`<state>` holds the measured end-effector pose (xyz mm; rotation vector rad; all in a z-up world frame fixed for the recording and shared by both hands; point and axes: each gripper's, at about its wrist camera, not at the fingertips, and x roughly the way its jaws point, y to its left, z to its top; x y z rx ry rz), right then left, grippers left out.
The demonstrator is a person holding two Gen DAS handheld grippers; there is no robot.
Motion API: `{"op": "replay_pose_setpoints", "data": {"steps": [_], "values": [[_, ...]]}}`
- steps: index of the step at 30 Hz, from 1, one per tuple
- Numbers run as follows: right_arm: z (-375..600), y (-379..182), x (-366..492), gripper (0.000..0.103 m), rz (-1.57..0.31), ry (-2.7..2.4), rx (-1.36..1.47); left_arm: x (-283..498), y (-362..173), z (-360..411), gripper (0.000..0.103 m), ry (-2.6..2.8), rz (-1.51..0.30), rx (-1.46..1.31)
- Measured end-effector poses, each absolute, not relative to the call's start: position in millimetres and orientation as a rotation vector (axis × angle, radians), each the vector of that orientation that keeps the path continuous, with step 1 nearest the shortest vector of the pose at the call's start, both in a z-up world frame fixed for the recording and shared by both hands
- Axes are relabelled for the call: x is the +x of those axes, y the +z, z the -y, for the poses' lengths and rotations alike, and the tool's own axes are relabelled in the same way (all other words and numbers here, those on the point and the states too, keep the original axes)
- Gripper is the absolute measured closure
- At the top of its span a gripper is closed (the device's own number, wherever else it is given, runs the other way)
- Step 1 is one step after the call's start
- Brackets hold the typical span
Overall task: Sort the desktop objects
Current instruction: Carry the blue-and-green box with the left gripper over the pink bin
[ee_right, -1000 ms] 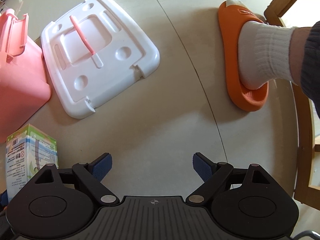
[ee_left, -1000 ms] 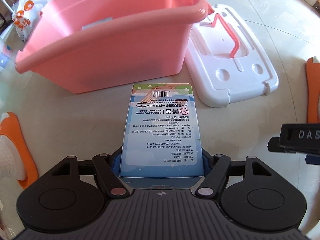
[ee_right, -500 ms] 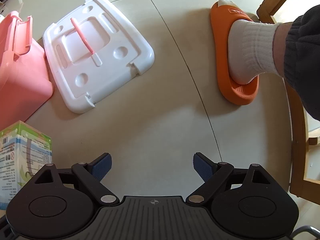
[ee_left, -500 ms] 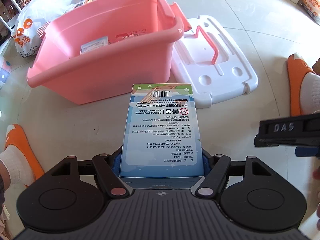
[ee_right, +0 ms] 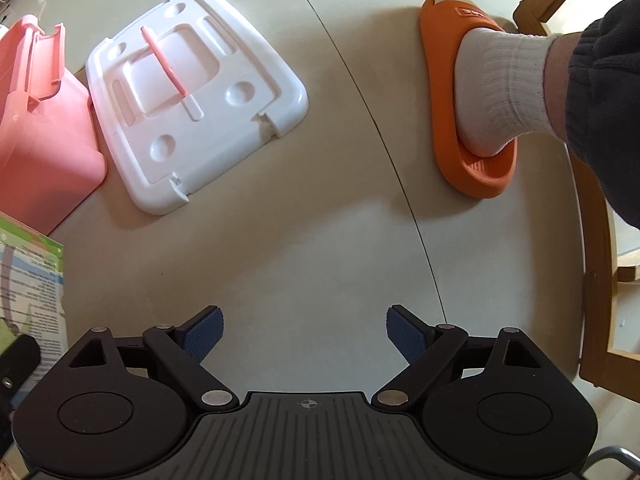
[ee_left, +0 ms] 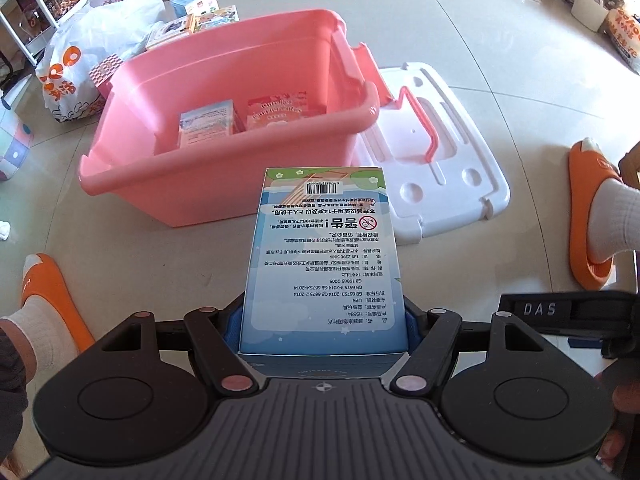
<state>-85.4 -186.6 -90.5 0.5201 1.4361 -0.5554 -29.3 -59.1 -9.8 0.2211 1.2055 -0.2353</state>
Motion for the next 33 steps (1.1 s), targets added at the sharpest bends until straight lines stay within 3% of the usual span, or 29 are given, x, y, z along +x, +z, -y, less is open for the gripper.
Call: {"op": "replay_pose_setpoints", "data": {"steps": [33], "values": [[184.3, -102.2, -79.4, 0.017, -1.455, -0.531, 0.541, 36.0, 49.4, 31.9, 0.032, -0.191, -1.133, 0.121]]}}
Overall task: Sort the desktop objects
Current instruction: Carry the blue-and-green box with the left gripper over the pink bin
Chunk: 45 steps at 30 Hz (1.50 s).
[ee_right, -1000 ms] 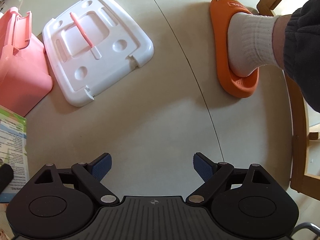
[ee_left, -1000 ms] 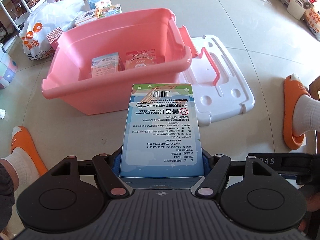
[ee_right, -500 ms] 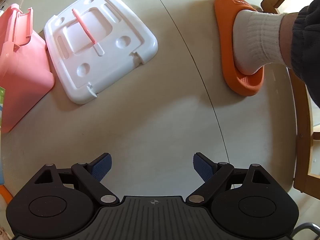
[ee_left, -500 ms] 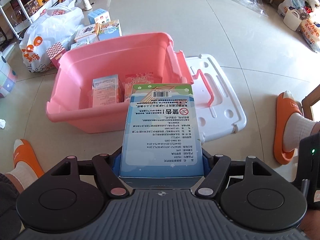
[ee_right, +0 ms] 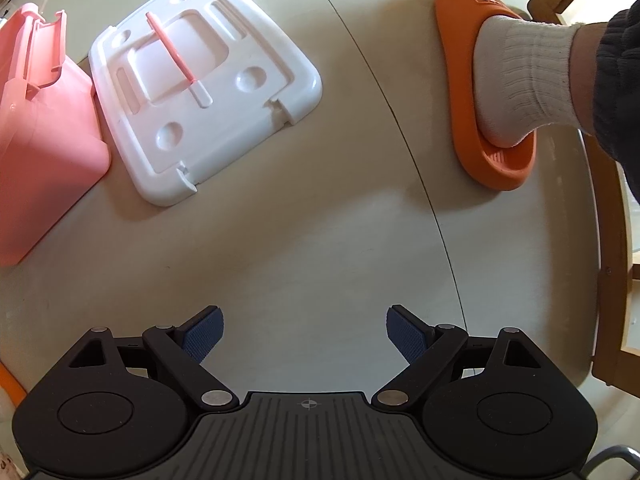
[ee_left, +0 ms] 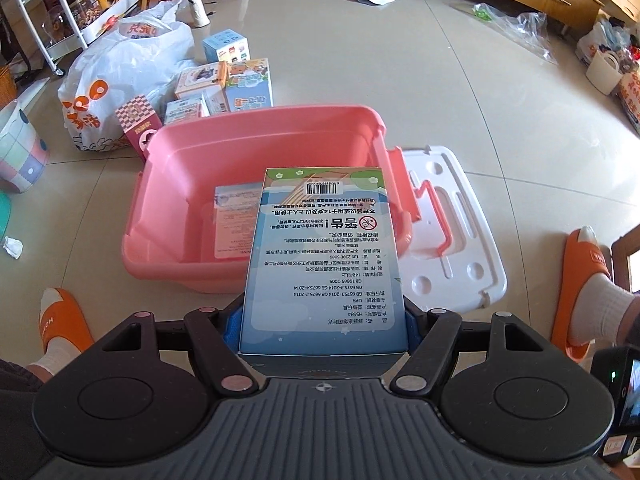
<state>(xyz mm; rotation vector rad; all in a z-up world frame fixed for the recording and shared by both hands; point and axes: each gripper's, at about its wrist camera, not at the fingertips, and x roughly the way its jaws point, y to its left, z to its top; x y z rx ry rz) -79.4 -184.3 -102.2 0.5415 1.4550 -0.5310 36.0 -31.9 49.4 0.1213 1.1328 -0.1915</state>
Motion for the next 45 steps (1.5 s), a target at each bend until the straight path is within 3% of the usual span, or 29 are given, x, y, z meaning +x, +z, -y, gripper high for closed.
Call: {"op": "replay_pose_setpoints", "data": {"steps": [45], "values": [[181.3, -130.1, -61.7, 0.017, -1.503, -0.530, 0.501, 146.6, 4.2, -16.1, 0.031, -0.031, -1.183, 0.070]]}}
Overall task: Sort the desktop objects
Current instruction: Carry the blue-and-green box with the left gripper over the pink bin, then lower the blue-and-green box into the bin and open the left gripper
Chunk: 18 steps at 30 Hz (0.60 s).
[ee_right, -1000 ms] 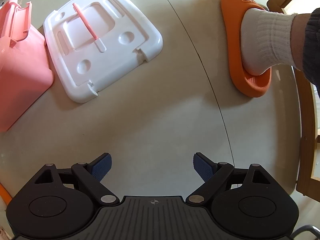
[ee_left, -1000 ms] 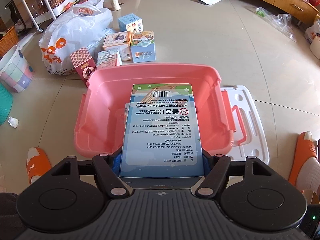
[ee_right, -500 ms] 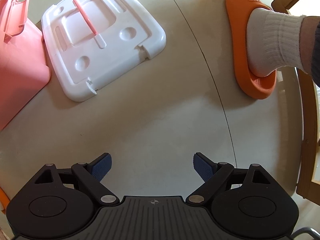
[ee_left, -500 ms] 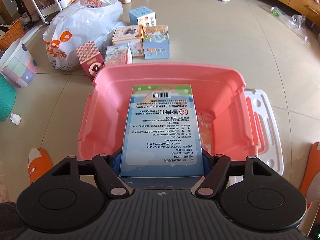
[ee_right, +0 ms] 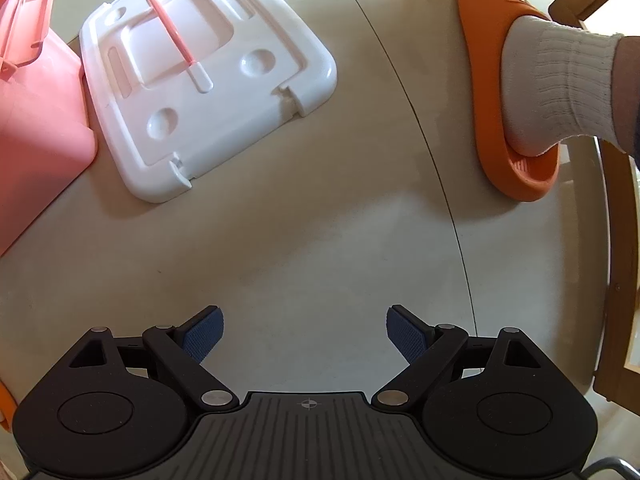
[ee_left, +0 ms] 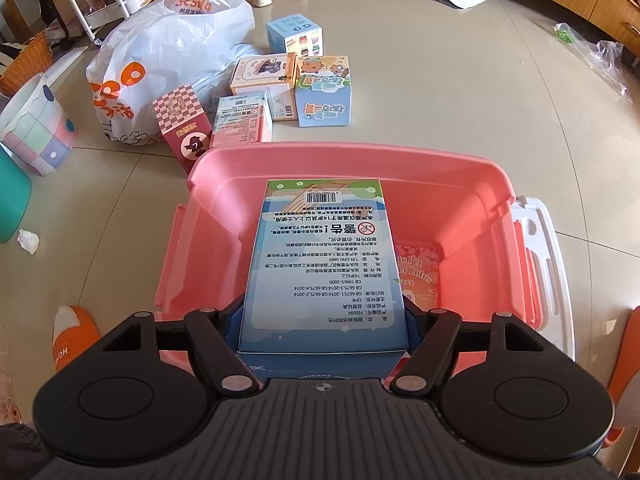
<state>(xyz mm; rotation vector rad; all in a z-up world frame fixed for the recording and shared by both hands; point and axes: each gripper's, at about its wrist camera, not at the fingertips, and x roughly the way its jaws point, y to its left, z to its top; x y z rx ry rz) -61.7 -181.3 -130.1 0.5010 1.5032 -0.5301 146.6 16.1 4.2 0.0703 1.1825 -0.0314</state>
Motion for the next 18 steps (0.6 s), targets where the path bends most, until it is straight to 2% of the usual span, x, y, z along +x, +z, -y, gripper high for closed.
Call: {"op": "replay_pose_setpoints", "data": {"steps": [18], "values": [[182.0, -141.2, -48.6, 0.017, -1.515, -0.517, 0.490, 162.5, -40.5, 21.1, 0.031, -0.107, -1.202, 0.092]]}}
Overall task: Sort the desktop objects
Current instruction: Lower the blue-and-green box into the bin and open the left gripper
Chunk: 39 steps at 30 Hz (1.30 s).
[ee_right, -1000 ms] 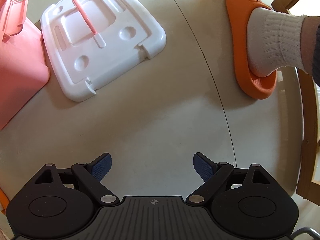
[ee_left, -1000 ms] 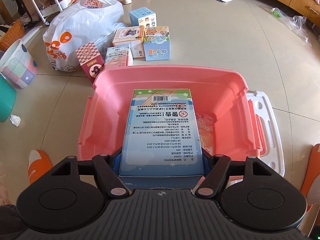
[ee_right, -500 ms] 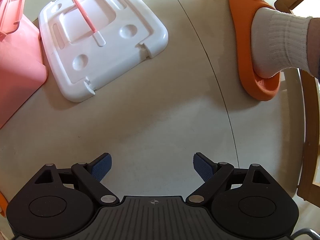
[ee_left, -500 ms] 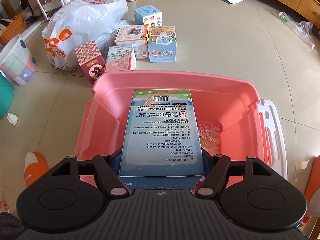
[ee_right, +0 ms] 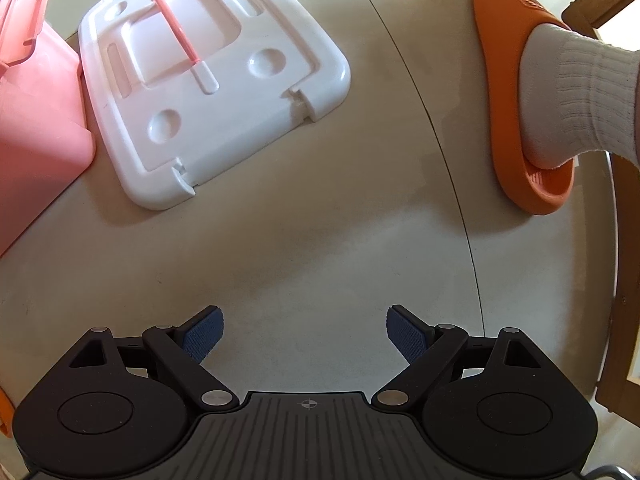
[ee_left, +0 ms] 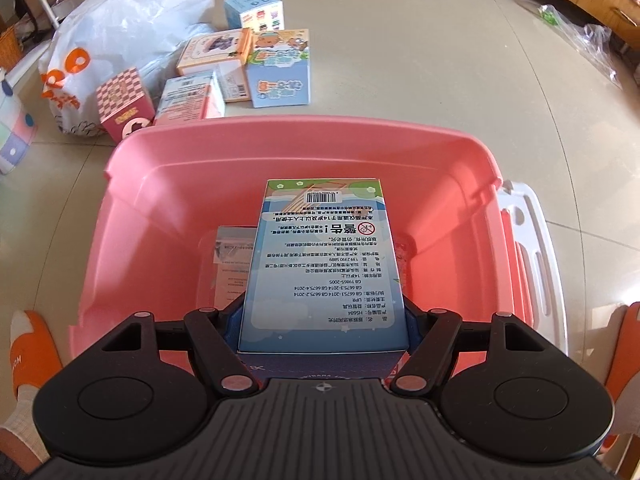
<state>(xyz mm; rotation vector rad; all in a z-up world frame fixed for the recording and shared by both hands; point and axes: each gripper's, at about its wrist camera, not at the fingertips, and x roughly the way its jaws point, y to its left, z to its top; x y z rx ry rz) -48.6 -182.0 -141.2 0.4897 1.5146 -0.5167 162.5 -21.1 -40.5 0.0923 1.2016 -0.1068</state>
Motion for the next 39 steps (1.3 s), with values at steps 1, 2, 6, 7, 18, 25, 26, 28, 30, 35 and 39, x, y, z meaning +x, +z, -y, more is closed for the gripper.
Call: {"op": "replay_pose_setpoints", "data": {"steps": [1, 2, 6, 7, 18, 25, 26, 28, 30, 35, 39], "values": [[182.4, -141.9, -48.3, 0.017, -1.515, -0.517, 0.490, 162.1, -41.5, 24.3, 0.031, -0.112, -1.192, 0.110], [182.8, -142.6, -48.0, 0.017, -1.516, -0.518, 0.491, 161.9, -42.3, 27.2, 0.031, -0.116, -1.186, 0.123], [184.5, -146.8, -47.9, 0.017, -1.526, -0.522, 0.496, 162.2, -44.8, 35.2, 0.031, -0.131, -1.176, 0.143], [184.8, -147.5, -48.0, 0.017, -1.528, -0.522, 0.497, 162.8, -45.5, 36.3, 0.031, -0.135, -1.173, 0.140], [188.7, -150.8, -47.3, 0.017, -1.537, -0.526, 0.500, 162.8, -53.2, 52.3, 0.031, -0.179, -1.163, 0.143], [189.4, -152.4, -44.9, 0.017, -1.540, -0.525, 0.503, 162.8, -66.1, 50.7, 0.031, -0.172, -1.207, 0.130], [189.1, -152.8, -44.4, 0.017, -1.541, -0.523, 0.502, 162.4, -67.1, 50.5, 0.031, -0.173, -1.209, 0.130], [188.6, -153.2, -43.7, 0.017, -1.543, -0.521, 0.502, 161.5, -68.3, 49.6, 0.031, -0.174, -1.211, 0.123], [188.3, -153.5, -43.0, 0.017, -1.544, -0.519, 0.501, 161.3, -69.9, 48.7, 0.030, -0.171, -1.226, 0.119], [189.1, -152.7, -41.2, 0.017, -1.543, -0.524, 0.502, 159.4, -75.1, 44.2, 0.025, -0.151, -1.257, 0.110], [188.1, -151.5, -39.0, 0.017, -1.542, -0.520, 0.500, 158.3, -74.0, 42.6, 0.017, -0.133, -1.263, 0.124]]}}
